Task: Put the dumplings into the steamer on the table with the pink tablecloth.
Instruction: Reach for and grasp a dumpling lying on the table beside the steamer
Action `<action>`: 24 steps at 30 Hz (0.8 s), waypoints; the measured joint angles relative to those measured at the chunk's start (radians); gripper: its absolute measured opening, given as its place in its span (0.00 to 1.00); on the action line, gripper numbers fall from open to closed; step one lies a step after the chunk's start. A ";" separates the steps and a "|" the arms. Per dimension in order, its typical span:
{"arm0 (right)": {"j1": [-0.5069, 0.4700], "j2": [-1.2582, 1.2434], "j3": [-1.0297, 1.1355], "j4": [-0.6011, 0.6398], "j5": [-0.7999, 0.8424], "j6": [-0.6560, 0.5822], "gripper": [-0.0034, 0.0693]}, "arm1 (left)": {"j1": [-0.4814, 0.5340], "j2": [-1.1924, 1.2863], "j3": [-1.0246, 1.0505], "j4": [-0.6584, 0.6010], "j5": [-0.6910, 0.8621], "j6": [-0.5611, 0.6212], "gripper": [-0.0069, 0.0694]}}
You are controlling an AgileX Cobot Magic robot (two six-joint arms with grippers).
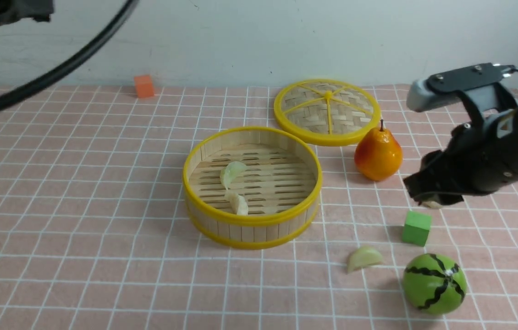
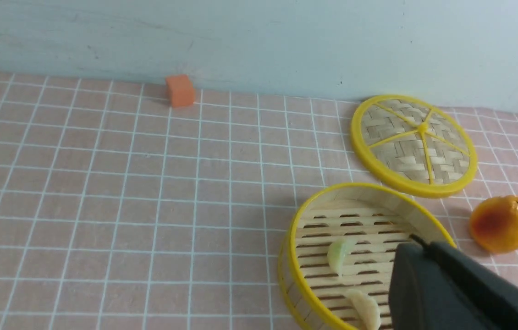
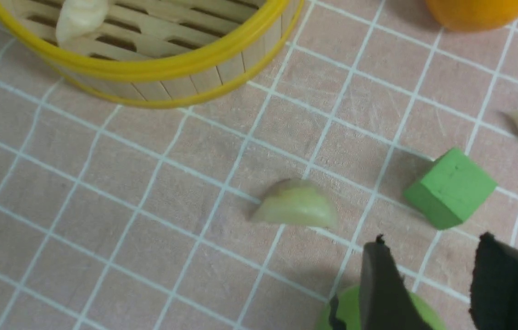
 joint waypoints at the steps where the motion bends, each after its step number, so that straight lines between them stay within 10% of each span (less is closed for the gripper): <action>1: 0.000 0.034 -0.020 -0.020 0.003 -0.006 0.51 | 0.000 -0.059 0.046 0.008 0.000 0.001 0.07; 10: -0.167 0.338 -0.228 -0.091 -0.057 0.243 0.73 | 0.000 -0.504 0.571 0.066 0.030 0.001 0.07; 24: -0.295 0.539 -0.260 -0.074 -0.204 0.494 0.71 | 0.000 -0.677 0.841 0.131 -0.055 -0.001 0.07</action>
